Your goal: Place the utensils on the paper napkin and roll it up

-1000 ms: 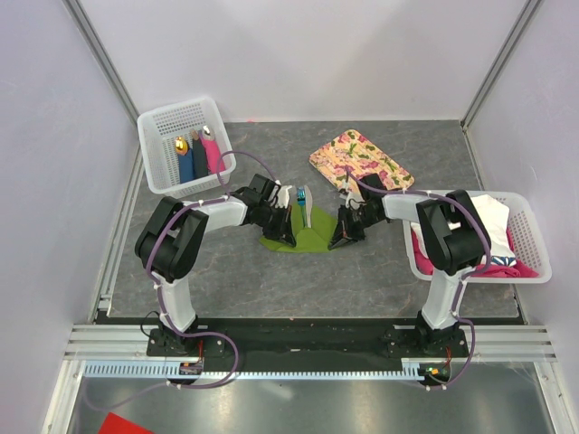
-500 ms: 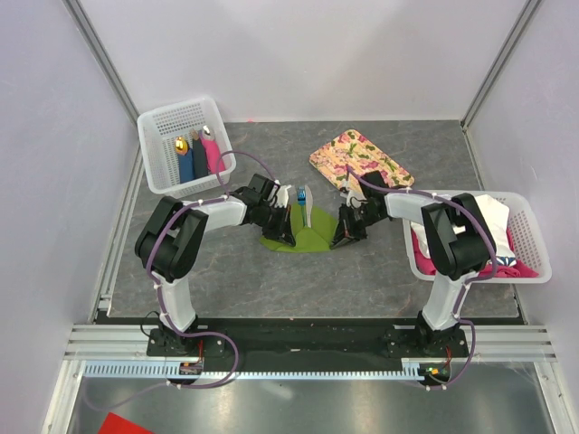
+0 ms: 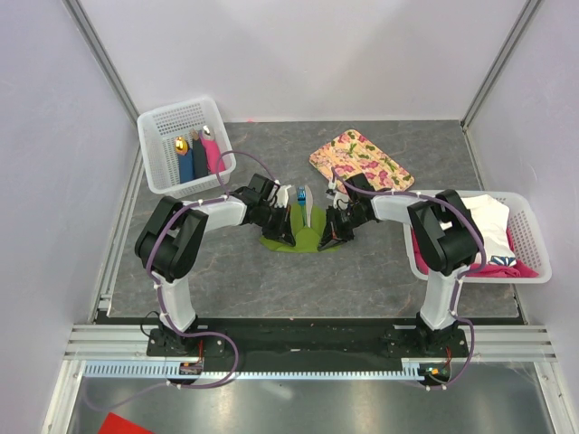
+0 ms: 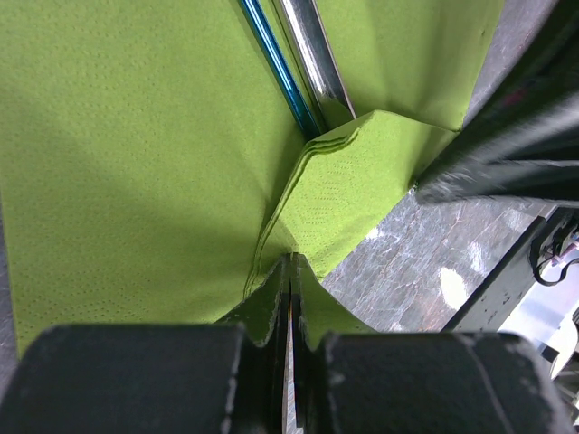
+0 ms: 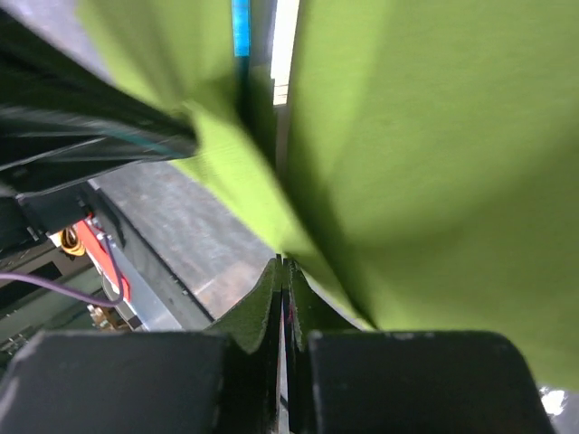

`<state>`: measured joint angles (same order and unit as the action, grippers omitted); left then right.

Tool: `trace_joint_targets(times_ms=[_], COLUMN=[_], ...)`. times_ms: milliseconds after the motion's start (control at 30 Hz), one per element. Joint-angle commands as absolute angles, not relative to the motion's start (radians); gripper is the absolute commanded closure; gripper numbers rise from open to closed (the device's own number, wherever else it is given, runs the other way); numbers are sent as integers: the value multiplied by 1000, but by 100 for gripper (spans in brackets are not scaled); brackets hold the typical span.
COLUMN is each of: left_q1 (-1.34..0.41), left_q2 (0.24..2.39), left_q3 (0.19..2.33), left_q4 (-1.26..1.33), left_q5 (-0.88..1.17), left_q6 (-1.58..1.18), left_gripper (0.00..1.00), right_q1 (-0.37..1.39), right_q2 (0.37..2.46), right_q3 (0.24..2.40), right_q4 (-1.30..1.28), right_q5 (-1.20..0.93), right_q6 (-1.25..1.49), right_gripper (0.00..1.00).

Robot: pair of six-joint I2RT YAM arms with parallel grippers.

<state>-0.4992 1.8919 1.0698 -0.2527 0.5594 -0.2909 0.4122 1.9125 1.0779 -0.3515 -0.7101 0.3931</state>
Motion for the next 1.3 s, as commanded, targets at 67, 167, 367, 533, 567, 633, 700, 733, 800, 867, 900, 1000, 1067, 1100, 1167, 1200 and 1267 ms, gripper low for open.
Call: trace_joint_targets(times_ms=[67, 167, 367, 533, 567, 633, 700, 733, 800, 867, 900, 1000, 1067, 1100, 1167, 1200, 1267], left_q1=[-491, -485, -491, -499, -499, -499, -497, -497, -492, -492, -488, -477, -469, -459, -450, -445, -443], left_q2=[1887, 1855, 1802, 1792, 1799, 1810, 1830, 1836, 1854, 1862, 1868, 1882, 1888, 1890, 1890, 1890, 1884], left_q3=[1072, 1049, 1037, 1019, 1017, 1011, 1009, 1012, 1015, 1025, 1025, 1022, 1017, 1012, 1009, 1008, 1008], left_q4=[-258, -218, -187, -163, -164, -164, -164, -170, -175, -187, -193, -215, -224, -225, -232, -235, -239], left_q5=[554, 610, 692, 696, 698, 692, 684, 678, 675, 667, 663, 643, 632, 627, 624, 623, 627], left_q6=[-297, -327, -376, -393, -396, -396, -394, -387, -385, -379, -376, -368, -365, -365, -361, -357, -344], left_gripper=[95, 90, 79, 78, 79, 80, 82, 82, 82, 83, 83, 83, 83, 84, 83, 83, 81], right_q1=[411, 410, 405, 405, 405, 403, 403, 403, 403, 403, 403, 403, 402, 403, 403, 403, 403], right_q2=[1959, 1967, 1962, 1968, 1971, 1971, 1971, 1971, 1973, 1971, 1971, 1973, 1973, 1971, 1970, 1967, 1965], right_q3=[1095, 1083, 1075, 1080, 1080, 1084, 1088, 1089, 1091, 1092, 1094, 1091, 1091, 1089, 1088, 1086, 1086], right_q4=[-324, -325, -336, -342, -342, -341, -344, -345, -347, -350, -350, -353, -353, -356, -357, -357, -359], right_q5=[-660, -635, -635, -637, -637, -635, -635, -635, -635, -634, -632, -627, -620, -615, -608, -597, -583], right_q6=[403, 411, 410, 405, 406, 405, 408, 407, 407, 403, 402, 396, 393, 391, 387, 384, 383], right_gripper=[97, 98, 98, 99, 99, 99, 99, 99, 99, 100, 100, 100, 100, 100, 100, 100, 100])
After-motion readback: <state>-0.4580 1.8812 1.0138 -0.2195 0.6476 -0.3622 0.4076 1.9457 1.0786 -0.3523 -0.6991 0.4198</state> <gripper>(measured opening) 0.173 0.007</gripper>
